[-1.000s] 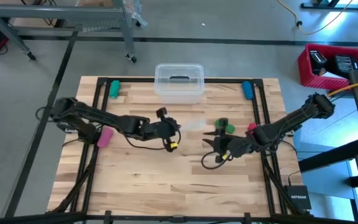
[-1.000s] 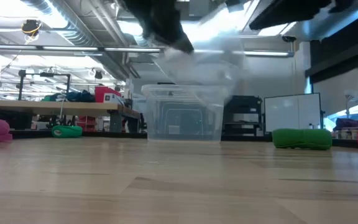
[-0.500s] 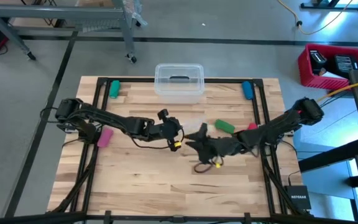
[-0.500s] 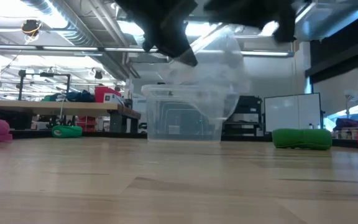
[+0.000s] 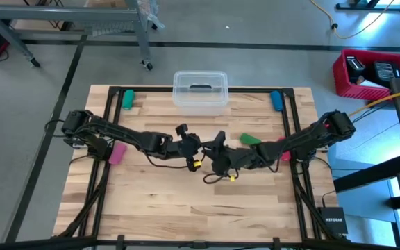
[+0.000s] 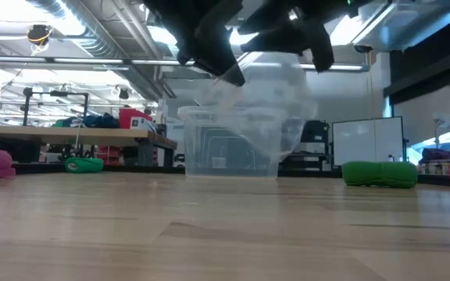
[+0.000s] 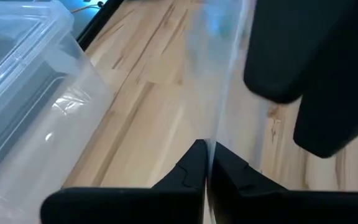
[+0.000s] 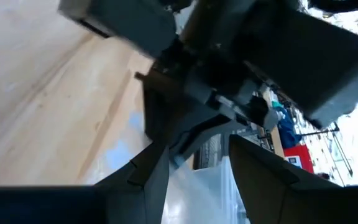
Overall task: Roll bandage
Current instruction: Open the transparent zip bag, then put the rolled green bandage into the transparent zip bag
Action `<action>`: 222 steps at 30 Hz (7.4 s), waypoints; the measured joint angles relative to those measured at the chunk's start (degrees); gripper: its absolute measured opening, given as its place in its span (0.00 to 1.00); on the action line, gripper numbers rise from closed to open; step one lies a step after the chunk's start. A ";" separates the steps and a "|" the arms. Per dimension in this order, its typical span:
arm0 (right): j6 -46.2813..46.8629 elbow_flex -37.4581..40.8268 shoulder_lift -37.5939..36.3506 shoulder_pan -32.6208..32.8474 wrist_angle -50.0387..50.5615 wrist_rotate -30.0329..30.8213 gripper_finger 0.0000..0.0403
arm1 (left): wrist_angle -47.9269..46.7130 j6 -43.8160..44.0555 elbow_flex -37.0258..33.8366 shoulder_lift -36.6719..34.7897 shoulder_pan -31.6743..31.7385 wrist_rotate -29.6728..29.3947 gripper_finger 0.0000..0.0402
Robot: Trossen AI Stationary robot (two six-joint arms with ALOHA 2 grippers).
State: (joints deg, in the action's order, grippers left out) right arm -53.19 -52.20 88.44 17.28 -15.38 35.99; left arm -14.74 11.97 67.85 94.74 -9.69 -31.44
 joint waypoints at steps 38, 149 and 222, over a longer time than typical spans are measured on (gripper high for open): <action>25.95 -0.42 11.15 -1.58 11.85 -13.20 0.42 | 0.33 3.87 -0.02 -0.46 -0.60 -10.00 0.01; 55.20 -0.73 8.73 -37.87 68.46 -35.59 0.36 | 0.37 4.76 -0.85 5.51 -2.72 -7.32 0.01; 21.02 13.19 -13.53 -6.73 -9.93 -36.72 0.24 | 5.35 9.98 6.08 5.22 -0.27 9.56 0.01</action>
State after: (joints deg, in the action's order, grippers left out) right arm -32.17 -39.00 74.91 10.55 -25.30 -0.73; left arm -9.39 21.94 73.93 99.96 -9.96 -21.88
